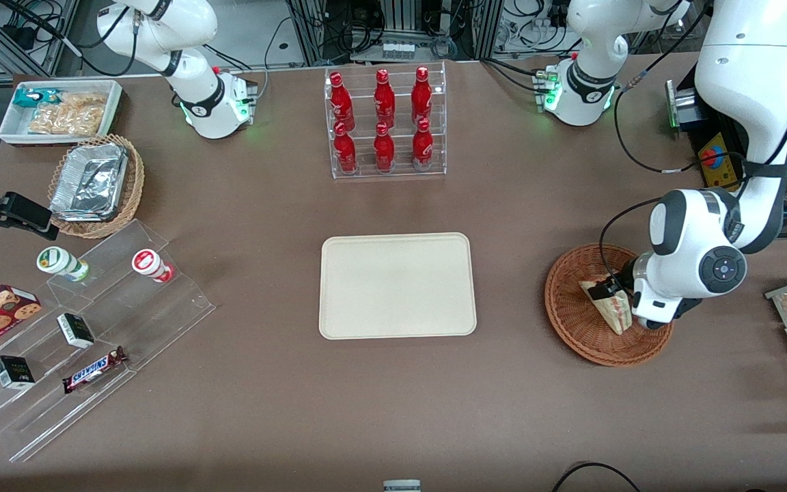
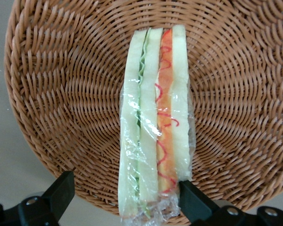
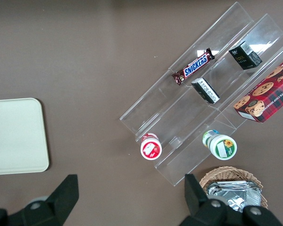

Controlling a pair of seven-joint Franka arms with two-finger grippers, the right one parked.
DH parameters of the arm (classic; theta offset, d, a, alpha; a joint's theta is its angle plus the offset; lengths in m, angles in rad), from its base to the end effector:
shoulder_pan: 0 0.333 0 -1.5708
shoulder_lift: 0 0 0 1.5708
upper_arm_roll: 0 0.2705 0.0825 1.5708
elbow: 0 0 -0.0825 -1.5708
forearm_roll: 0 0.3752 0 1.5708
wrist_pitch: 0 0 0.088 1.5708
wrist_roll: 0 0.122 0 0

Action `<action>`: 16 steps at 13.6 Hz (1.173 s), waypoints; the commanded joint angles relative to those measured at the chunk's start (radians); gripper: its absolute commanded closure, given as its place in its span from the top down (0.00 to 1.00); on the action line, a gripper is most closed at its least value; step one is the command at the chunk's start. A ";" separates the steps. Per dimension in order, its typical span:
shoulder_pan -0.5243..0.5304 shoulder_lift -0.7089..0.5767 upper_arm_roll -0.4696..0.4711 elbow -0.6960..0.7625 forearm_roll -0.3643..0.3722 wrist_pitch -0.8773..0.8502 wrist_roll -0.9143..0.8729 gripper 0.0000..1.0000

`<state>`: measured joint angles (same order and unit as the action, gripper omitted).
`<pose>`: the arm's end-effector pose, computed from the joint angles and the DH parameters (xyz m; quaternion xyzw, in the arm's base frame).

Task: Place sandwich from basket to tray
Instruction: 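Lower the open left gripper around the sandwich wedge in the basket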

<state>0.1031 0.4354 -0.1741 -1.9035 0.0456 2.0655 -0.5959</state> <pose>0.5674 -0.0377 0.2044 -0.9597 -0.2471 0.1315 0.0256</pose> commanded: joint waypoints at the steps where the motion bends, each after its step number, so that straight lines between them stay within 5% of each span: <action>1: 0.009 -0.006 -0.007 0.027 0.002 -0.013 -0.018 1.00; 14: 0.000 0.055 -0.010 0.092 -0.009 -0.013 -0.101 1.00; 16: 0.000 0.072 -0.010 0.092 -0.009 -0.007 -0.113 0.92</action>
<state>0.1027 0.4855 -0.1797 -1.8290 0.0427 2.0531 -0.6843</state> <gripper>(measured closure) 0.013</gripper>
